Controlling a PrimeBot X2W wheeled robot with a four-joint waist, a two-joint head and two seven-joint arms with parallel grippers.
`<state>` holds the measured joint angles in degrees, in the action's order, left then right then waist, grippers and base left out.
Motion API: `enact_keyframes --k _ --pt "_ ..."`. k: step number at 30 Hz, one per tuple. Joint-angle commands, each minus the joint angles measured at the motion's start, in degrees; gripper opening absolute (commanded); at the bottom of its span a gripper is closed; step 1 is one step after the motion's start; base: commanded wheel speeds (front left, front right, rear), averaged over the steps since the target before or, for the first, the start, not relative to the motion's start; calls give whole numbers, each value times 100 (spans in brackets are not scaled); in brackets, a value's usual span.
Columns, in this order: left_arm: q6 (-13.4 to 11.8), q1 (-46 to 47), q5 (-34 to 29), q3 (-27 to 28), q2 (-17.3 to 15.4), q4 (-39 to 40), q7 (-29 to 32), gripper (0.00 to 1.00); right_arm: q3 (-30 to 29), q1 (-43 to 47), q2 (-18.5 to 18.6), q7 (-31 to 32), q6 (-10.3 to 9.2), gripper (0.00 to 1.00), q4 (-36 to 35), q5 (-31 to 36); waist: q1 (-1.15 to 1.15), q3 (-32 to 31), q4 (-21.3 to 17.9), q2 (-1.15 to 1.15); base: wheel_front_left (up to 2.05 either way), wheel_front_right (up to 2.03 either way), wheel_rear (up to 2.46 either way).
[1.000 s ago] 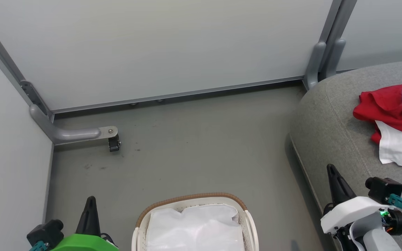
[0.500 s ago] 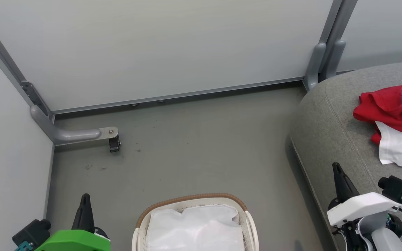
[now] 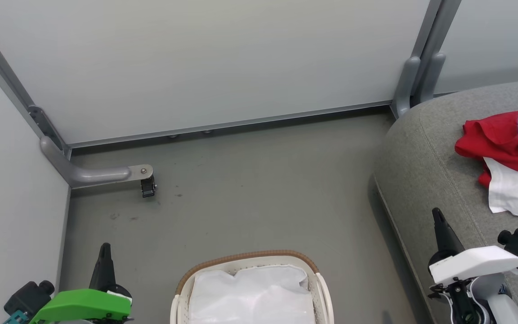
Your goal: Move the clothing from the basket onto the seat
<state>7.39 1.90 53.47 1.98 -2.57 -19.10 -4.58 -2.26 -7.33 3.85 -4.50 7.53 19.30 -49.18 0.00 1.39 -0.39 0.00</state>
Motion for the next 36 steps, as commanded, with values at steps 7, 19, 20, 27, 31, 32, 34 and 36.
enact_keyframes --k 7,19,20,27,31,32,34,36 --pt "7 212 539 89 -28 132 150 0 -79 17 6 152 -3 0 -146 -605 0 -11 4 0 0 0 0" --pt "9 268 1230 164 -32 212 352 0 -156 38 -14 351 -4 0 -229 -1372 0 -28 9 0 0 0 0" --pt "9 275 1290 172 -33 218 365 0 -163 40 -16 365 -4 0 -237 -1440 0 -30 10 0 0 0 0" --pt "10 308 1651 216 -35 260 471 0 -201 51 -26 470 -4 0 -281 -1839 0 -40 13 0 0 0 0" --pt "11 326 1869 243 -37 291 538 0 -225 57 -33 538 -5 0 -309 -2086 0 -47 15 0 0 0 0" --pt "11 327 1904 246 -37 295 548 0 -228 58 -34 550 -5 0 -313 -2122 0 -48 15 0 0 0 0" --pt "11 328 2012 259 -37 309 578 0 -239 62 -37 576 -4 0 -326 -2237 0 -51 16 0 0 0 0" --pt "11 333 2112 269 -38 321 605 0 -250 66 -39 604 -4 0 -336 -2342 0 -54 17 0 0 0 0"
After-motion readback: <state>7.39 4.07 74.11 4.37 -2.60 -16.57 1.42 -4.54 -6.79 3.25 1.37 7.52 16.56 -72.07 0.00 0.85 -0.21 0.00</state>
